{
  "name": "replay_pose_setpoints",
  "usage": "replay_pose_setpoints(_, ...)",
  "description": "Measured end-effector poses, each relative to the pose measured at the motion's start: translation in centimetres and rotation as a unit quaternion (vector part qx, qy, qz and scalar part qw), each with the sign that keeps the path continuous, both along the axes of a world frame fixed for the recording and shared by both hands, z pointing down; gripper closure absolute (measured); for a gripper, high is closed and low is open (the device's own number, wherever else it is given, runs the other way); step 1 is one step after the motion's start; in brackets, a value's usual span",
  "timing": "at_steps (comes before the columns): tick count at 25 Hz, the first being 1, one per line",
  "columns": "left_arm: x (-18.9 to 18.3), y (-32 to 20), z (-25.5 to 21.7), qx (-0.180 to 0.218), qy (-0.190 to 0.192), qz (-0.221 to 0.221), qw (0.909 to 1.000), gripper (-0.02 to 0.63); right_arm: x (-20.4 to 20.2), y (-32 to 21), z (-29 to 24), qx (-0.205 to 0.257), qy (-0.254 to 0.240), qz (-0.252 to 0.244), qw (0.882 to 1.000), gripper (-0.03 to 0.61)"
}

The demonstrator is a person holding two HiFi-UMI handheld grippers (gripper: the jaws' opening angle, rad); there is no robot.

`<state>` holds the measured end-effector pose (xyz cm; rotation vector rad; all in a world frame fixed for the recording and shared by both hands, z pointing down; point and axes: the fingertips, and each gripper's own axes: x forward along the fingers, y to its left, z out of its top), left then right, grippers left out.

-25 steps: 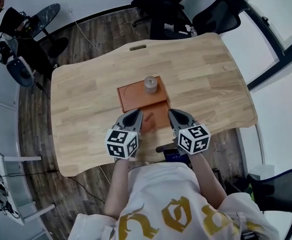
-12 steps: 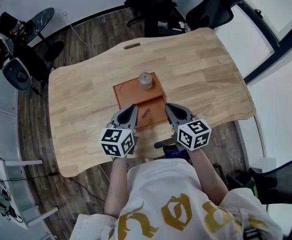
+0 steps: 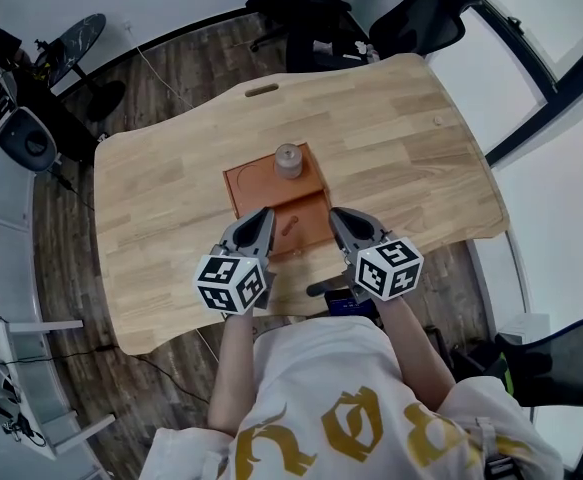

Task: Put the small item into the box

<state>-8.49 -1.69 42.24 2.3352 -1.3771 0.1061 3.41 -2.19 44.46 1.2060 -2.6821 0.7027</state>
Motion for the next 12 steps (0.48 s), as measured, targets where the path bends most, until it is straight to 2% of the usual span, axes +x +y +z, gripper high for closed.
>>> replay_pose_setpoints(12,0.0,-0.8,0.7,-0.012,0.009,0.001,0.9999,0.604,1.1,-0.8,0.6,-0.019,-0.017,0.017,1.000,0.568)
